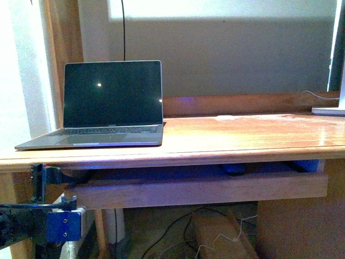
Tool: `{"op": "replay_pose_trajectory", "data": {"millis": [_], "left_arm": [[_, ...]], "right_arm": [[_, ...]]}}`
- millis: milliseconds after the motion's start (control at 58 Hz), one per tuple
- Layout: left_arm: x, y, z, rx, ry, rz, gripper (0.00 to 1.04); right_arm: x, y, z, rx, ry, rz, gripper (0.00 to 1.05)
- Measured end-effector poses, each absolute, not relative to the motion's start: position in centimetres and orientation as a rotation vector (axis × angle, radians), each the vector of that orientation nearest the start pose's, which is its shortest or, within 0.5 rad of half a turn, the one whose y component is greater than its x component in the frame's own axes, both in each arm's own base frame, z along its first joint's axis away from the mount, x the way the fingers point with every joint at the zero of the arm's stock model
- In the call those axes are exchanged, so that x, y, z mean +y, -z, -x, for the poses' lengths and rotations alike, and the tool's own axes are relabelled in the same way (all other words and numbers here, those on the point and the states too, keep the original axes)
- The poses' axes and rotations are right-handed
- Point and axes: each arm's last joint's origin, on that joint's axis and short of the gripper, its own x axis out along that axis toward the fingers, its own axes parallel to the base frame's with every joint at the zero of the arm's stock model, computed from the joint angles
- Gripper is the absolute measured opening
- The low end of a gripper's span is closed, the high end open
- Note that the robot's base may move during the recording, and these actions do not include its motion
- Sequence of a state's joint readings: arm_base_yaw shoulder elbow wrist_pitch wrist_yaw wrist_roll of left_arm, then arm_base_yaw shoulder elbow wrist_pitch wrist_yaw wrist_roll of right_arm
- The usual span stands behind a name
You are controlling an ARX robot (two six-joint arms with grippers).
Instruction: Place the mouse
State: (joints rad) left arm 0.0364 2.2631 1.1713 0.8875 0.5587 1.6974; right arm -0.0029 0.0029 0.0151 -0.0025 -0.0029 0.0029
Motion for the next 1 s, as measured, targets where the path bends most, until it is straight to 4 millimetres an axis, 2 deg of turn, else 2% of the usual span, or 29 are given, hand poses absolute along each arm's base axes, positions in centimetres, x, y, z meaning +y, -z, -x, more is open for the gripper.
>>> {"op": "replay_pose_trajectory", "data": {"millis": [155, 448, 603, 776, 1000], "left_arm": [[-0.3, -9.5, -44.8, -0.299, 0.571, -1.603, 0.97], [-2.0, -11.5, -42.6, 0.081, 0.768, -1.345, 0.97], [-2.4, -12.6, -39.5, 0.212, 0.893, -1.154, 0.97], [-2.8, -13.6, -36.7, 0.238, 0.970, -0.979, 0.97], [-4.8, -15.3, -32.4, 0.269, 1.058, -0.600, 0.97]], "right_arm": [[0.0, -16.8, -9.7, -0.010, 0.000, -0.003, 0.97], [0.0, -16.8, -9.7, -0.010, 0.000, -0.003, 0.97], [0.0, -16.8, -9.7, -0.010, 0.000, -0.003, 0.97], [0.0, -16.8, -9.7, -0.010, 0.000, -0.003, 0.97], [0.0, -16.8, -9.7, -0.010, 0.000, -0.003, 0.97]]}}
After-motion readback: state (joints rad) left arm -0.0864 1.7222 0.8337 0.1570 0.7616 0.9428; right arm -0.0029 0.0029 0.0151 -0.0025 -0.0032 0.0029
